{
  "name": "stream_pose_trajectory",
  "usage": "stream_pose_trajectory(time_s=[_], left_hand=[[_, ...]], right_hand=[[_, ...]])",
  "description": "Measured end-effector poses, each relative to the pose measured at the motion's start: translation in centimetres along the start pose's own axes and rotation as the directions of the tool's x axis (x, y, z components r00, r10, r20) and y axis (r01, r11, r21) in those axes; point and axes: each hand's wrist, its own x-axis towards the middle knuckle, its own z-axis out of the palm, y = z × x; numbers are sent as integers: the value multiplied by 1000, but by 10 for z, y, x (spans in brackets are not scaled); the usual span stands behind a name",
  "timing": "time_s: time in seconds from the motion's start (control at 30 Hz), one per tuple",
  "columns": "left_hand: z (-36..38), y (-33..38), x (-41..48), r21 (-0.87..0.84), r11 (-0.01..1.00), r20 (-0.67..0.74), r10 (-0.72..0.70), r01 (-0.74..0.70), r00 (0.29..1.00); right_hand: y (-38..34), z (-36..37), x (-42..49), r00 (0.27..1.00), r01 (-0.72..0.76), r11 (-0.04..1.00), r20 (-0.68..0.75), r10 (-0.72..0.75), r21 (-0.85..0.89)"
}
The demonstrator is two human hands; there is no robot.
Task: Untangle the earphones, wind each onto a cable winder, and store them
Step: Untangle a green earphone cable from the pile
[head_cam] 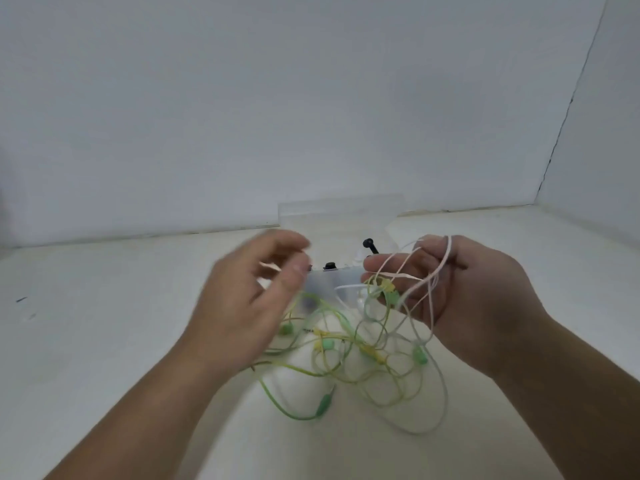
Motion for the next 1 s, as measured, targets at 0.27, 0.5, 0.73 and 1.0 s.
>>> stream_pose_trajectory(time_s=[0.27,0.5,0.73,1.0], left_hand=[[18,0,-9,-39,993,395,-89,113,914],[9,0,3,-497,713,97,-520,494,848],[-9,-11,14,-808,397,-31,-766,435,642],[-1,-16,5,41,846,-190,-516,532,835]], right_hand=[[4,3,-1,990,-73,997,124,70,19],[-5,-7,6,985,39,990,-170,-15,138],[2,-13,12,942,11,992,-332,-53,-126],[-1,4,-2,1000,29,997,8,-28,-65]])
